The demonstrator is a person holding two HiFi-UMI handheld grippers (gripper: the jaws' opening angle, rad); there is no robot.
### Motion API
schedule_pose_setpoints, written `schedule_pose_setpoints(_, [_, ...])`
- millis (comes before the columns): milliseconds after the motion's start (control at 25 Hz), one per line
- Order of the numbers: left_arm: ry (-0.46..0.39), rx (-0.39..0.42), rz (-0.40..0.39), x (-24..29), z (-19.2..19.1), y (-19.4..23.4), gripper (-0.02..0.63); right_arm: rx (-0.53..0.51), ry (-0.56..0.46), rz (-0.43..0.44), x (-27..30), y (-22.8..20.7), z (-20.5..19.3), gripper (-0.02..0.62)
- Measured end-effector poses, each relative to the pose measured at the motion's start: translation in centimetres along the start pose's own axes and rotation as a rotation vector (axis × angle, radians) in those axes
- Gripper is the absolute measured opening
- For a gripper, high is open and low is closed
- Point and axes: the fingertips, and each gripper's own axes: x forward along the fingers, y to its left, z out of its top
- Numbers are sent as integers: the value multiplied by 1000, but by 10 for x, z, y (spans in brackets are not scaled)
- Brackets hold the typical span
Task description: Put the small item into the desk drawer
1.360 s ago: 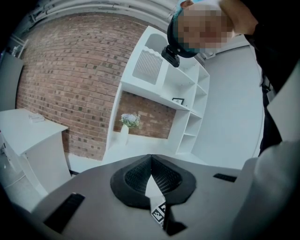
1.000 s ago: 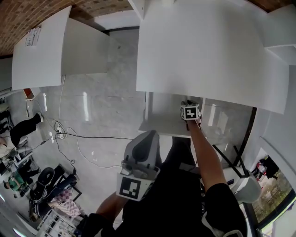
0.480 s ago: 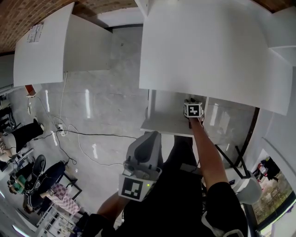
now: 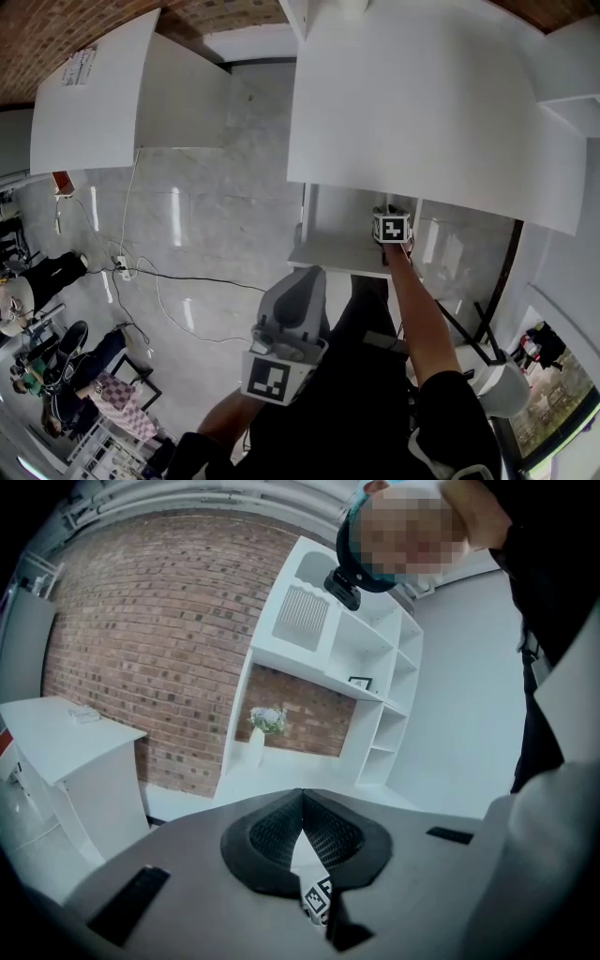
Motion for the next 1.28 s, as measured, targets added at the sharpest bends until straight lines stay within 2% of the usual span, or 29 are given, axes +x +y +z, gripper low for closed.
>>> schedule_pose_setpoints(320, [-60,0,-21,-26,19,-9,23,-1,-44,15,-46,13,-3,181])
schedule_pose_setpoints(680, [-155,29,-62,-55,54,-14,23,22,-142,63,-117,39,19,118])
schedule_pose_setpoints(1000, [-218,83,-107,-66,73,-22,23,61,-311,105,-197,44,55,57])
schedule_pose_setpoints(1280, [-219,127,-126,-81,77,-20,23,66,-439,140,-267,65,66,18])
